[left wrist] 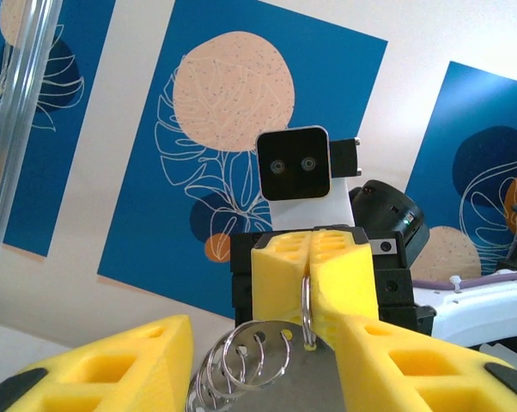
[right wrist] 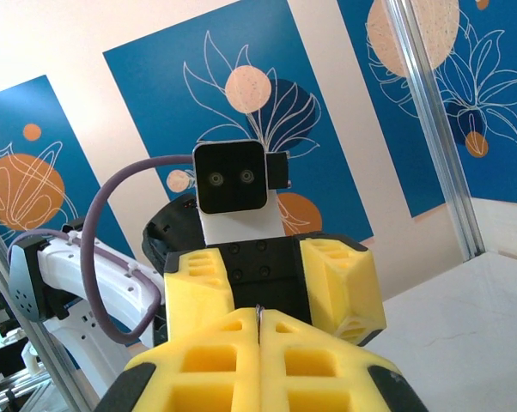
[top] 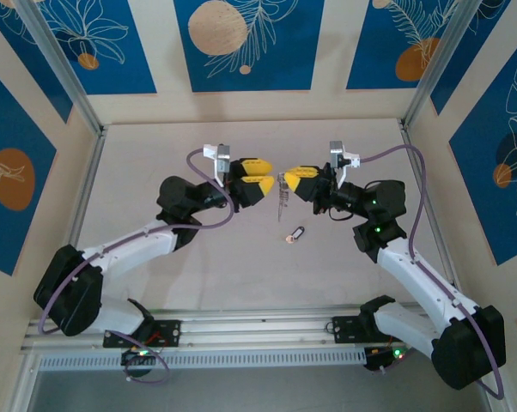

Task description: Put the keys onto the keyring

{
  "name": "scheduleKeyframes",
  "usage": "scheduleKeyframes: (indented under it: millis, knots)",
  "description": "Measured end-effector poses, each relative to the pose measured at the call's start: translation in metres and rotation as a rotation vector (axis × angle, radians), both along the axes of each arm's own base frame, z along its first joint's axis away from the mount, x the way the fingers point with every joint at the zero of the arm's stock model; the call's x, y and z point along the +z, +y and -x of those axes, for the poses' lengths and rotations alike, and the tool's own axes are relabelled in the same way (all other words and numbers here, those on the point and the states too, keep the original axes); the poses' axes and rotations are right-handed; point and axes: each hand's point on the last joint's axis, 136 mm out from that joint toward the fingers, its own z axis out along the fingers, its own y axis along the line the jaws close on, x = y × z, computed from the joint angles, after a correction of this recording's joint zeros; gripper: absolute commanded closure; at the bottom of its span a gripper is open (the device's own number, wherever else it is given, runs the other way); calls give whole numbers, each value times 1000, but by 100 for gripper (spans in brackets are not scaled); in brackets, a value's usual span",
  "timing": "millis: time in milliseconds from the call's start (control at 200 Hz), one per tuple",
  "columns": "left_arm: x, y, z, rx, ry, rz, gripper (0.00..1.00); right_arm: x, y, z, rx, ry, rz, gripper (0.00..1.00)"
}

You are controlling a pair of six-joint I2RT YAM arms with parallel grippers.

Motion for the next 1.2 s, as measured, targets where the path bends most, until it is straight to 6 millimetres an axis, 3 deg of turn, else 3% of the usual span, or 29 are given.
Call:
scheduleKeyframes:
  millis: [595, 870, 980, 1035, 1155, 1200]
  knots:
    - [4, -9, 3, -63, 11, 20, 63, -3, 3, -2, 4, 13, 1, 100]
    - [-1, -15, 4, -86, 24, 10, 83, -5, 3, -4, 4, 20, 5, 100]
    - [0, -15, 6, -93, 14, 12, 100, -5, 3, -5, -1, 24, 4, 100]
    - [1, -15, 6, -93, 11, 15, 100, -5, 3, -6, -6, 23, 2, 100]
    - [-1, -16, 6, -92, 13, 5, 100, -7, 1, -7, -19, 30, 13, 61]
    - [-3, -16, 6, -87, 8, -10, 100, -8, -3, -8, -32, 41, 20, 51]
